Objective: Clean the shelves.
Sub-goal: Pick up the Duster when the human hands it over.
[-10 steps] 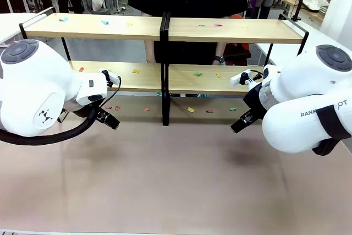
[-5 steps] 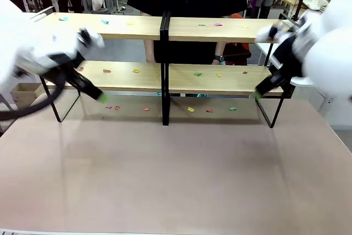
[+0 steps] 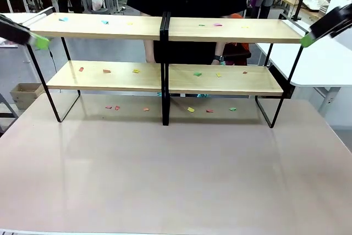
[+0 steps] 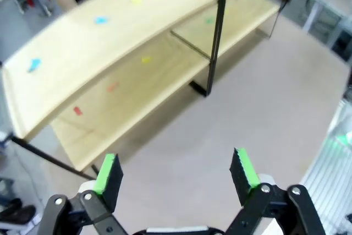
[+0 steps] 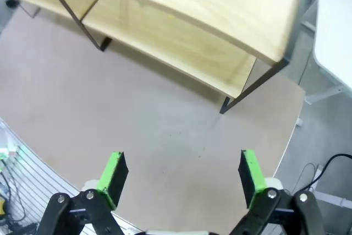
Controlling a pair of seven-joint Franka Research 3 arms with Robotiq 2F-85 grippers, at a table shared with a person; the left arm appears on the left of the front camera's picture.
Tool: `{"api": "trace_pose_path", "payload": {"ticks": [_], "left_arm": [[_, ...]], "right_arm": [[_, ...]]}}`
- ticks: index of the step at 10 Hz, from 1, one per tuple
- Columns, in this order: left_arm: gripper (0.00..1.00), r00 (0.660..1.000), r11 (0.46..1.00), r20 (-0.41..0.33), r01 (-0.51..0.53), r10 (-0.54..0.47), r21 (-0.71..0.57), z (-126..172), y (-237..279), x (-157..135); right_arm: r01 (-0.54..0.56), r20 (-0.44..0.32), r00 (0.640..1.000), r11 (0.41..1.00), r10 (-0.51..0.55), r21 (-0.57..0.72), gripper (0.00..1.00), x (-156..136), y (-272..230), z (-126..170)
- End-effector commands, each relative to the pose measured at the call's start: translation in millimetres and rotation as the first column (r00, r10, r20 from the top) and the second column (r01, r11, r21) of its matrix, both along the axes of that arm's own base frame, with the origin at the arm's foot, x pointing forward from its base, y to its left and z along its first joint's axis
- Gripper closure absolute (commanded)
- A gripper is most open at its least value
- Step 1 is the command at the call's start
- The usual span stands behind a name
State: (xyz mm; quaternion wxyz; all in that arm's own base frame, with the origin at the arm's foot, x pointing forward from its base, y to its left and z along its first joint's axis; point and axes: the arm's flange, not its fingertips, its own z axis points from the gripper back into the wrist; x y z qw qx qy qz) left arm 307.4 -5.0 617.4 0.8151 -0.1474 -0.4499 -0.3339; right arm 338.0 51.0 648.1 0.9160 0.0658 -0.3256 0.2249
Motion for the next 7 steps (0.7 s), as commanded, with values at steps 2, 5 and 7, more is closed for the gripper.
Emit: {"api": "trace_pose_path", "payload": {"ticks": [2,5,7], "left_arm": [[0.00,0.990,0.981,0.142,0.051,-0.024,-0.185,9,13,2],[0.00,0.966,0.967,0.251,0.006,0.060,-0.256,15,26,-13],[0.00,0.969,0.971,0.244,0.011,0.049,-0.239,16,29,-15]], "right_arm": [[-0.026,0.038,0.999,0.996,0.023,0.090,0.00,-6,-19,5],[-0.049,0.064,0.997,0.994,0.043,0.098,0.00,-6,-19,7],[-0.062,0.071,0.996,0.993,0.055,0.102,0.00,-6,-17,7]]}}
